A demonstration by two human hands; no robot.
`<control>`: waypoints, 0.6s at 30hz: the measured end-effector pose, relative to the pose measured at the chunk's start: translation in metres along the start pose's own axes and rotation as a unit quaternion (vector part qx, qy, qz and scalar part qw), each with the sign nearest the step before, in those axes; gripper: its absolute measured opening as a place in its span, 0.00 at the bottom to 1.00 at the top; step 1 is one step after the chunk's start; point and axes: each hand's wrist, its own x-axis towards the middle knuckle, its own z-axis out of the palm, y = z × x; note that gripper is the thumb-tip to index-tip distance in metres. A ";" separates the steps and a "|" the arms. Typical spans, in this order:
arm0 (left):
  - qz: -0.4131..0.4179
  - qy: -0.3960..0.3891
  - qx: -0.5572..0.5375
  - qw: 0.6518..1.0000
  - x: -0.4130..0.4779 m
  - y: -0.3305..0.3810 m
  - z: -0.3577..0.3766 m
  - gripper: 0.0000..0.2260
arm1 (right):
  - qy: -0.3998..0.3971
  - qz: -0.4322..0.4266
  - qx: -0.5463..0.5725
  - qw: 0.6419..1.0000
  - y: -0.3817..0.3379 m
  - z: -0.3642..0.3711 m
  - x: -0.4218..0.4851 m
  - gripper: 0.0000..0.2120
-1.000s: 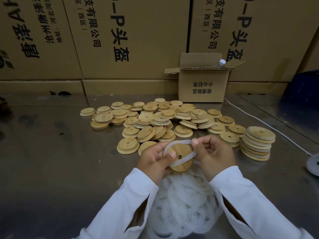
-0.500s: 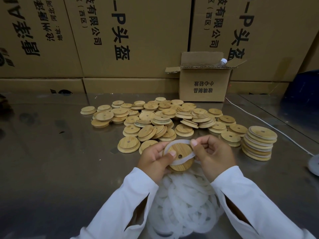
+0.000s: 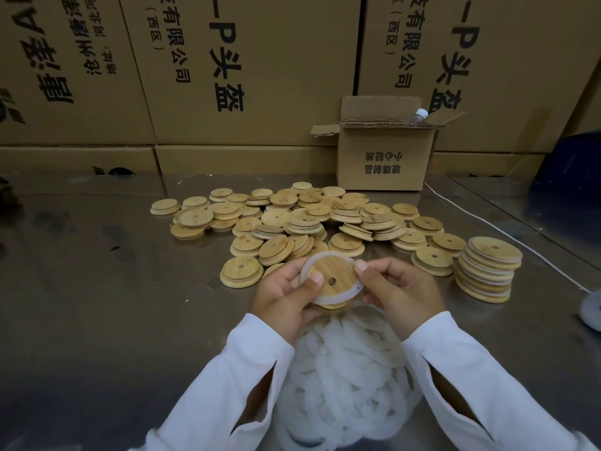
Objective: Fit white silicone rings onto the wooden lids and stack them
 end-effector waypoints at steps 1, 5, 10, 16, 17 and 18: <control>0.006 -0.001 0.008 1.000 0.000 0.000 0.001 0.10 | 0.005 -0.006 -0.008 1.000 0.001 0.001 0.000 0.05; 0.021 0.000 0.015 1.000 -0.002 0.000 0.003 0.10 | 0.044 -0.042 -0.070 0.996 0.007 0.006 -0.004 0.03; 0.019 0.026 -0.016 0.999 -0.001 0.000 0.003 0.11 | 0.090 -0.064 -0.117 0.987 0.012 0.007 -0.005 0.04; 0.006 0.023 0.019 1.000 0.000 -0.002 0.002 0.15 | 0.085 -0.105 -0.145 0.980 0.013 0.004 -0.004 0.07; 0.008 0.027 0.030 0.999 -0.001 -0.002 0.001 0.13 | 0.076 -0.116 -0.158 0.978 0.013 0.004 -0.005 0.06; 0.009 0.030 0.041 0.999 -0.001 -0.002 0.001 0.11 | 0.066 -0.128 -0.172 0.975 0.013 0.004 -0.005 0.06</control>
